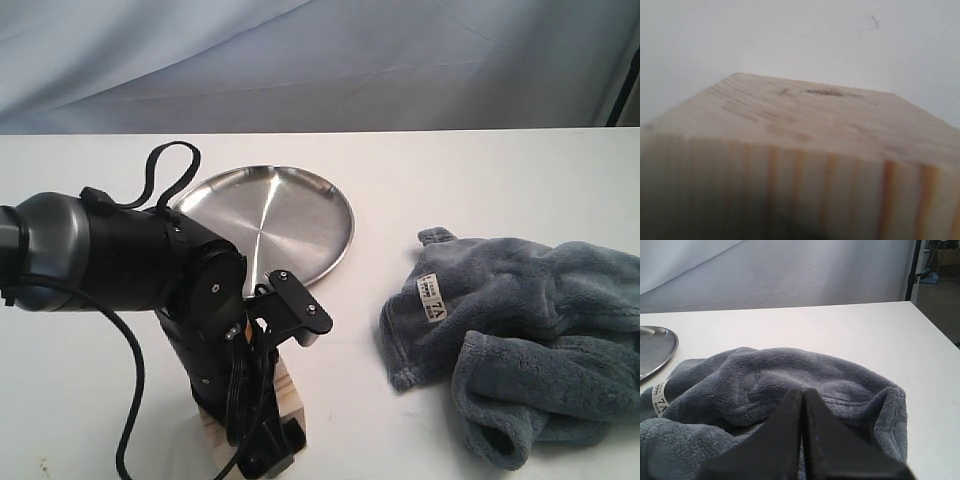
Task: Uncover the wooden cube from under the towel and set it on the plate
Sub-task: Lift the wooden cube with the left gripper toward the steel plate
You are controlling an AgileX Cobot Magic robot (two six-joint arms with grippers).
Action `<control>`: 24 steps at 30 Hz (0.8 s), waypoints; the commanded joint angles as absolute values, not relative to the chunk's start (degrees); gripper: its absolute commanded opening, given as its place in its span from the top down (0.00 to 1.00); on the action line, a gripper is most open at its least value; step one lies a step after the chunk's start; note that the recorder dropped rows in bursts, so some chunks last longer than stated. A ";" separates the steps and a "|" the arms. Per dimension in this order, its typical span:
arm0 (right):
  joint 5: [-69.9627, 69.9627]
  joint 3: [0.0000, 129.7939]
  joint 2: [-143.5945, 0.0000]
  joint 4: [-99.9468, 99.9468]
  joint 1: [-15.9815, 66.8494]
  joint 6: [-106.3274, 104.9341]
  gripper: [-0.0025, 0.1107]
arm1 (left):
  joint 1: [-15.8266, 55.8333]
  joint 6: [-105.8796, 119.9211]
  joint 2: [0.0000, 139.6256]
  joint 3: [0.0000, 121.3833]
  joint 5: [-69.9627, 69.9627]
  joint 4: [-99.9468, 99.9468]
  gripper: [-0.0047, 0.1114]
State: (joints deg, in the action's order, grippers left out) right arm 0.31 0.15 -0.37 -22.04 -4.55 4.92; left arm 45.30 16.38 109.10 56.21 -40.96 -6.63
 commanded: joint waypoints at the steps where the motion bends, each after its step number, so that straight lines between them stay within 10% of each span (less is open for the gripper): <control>1: 0.99 0.00 0.00 -22.32 -4.55 5.15 0.95 | 45.19 13.74 111.73 55.53 -38.91 -6.83 0.06; 5: 0.99 0.00 0.00 -22.32 -4.55 5.15 0.95 | 45.19 13.49 111.73 55.53 -38.91 -6.83 0.09; 14: 0.99 0.00 0.00 -22.32 -4.55 5.15 0.95 | 45.19 13.50 111.73 55.53 -38.73 -5.17 0.65; 24: 0.99 0.00 0.00 -22.32 -4.55 5.15 0.95 | 45.19 13.98 111.73 55.53 -38.31 -5.17 0.75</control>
